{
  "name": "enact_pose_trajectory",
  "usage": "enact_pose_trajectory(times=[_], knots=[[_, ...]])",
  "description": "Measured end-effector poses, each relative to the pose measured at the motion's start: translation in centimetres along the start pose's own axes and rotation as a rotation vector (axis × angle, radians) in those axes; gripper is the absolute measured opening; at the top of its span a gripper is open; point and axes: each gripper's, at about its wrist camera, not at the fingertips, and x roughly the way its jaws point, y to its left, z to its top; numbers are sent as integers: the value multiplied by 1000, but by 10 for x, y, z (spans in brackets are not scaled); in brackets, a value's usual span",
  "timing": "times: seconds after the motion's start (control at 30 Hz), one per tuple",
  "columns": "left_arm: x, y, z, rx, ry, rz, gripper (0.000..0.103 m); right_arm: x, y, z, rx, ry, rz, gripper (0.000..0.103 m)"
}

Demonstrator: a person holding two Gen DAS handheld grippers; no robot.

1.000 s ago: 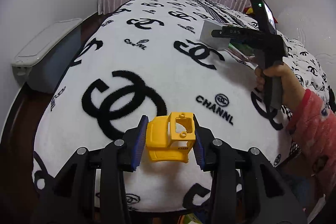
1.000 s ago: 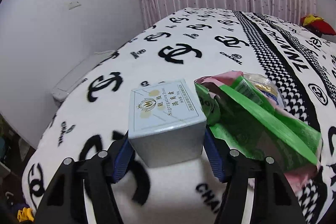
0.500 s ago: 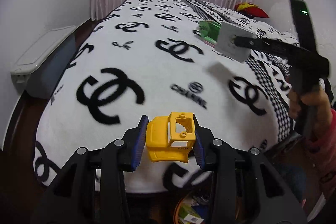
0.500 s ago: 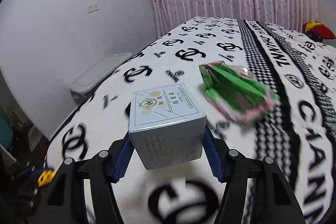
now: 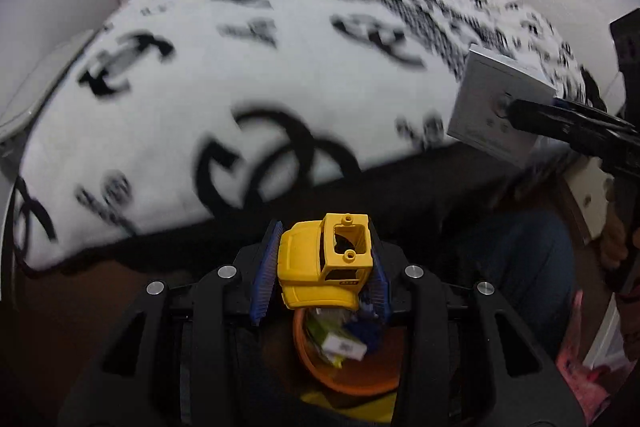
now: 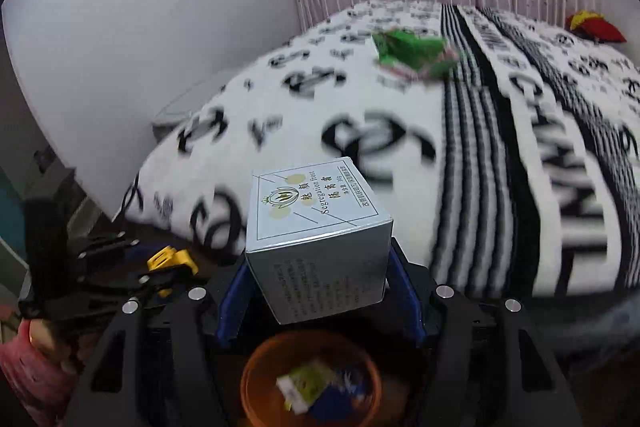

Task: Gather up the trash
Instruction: 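Lower the yellow toy and white box into the orange bin and release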

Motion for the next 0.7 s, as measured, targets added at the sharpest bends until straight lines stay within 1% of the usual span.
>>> enact_pose_trajectory(times=[0.07, 0.17, 0.23, 0.3, 0.43, 0.53, 0.7], knots=[[14, -6, -16, 6, 47, -12, 39, 5, -1, -24, 11, 41, -2, 61], [38, -15, -36, 12, 124, -26, 39, 22, -5, -59, 39, 121, -2, 61], [58, -19, -49, 10, 188, -51, 39, 34, -9, -76, 58, 167, -4, 61], [73, -23, -57, 12, 234, -49, 39, 50, -14, -91, 83, 222, -1, 61], [110, -25, -74, -3, 346, -48, 39, 79, -19, -118, 130, 332, 11, 61], [133, -27, -85, 8, 421, -11, 39, 100, -23, -134, 160, 406, 11, 61], [164, -23, -103, -26, 536, -2, 39, 129, -32, -155, 225, 513, 21, 62]])
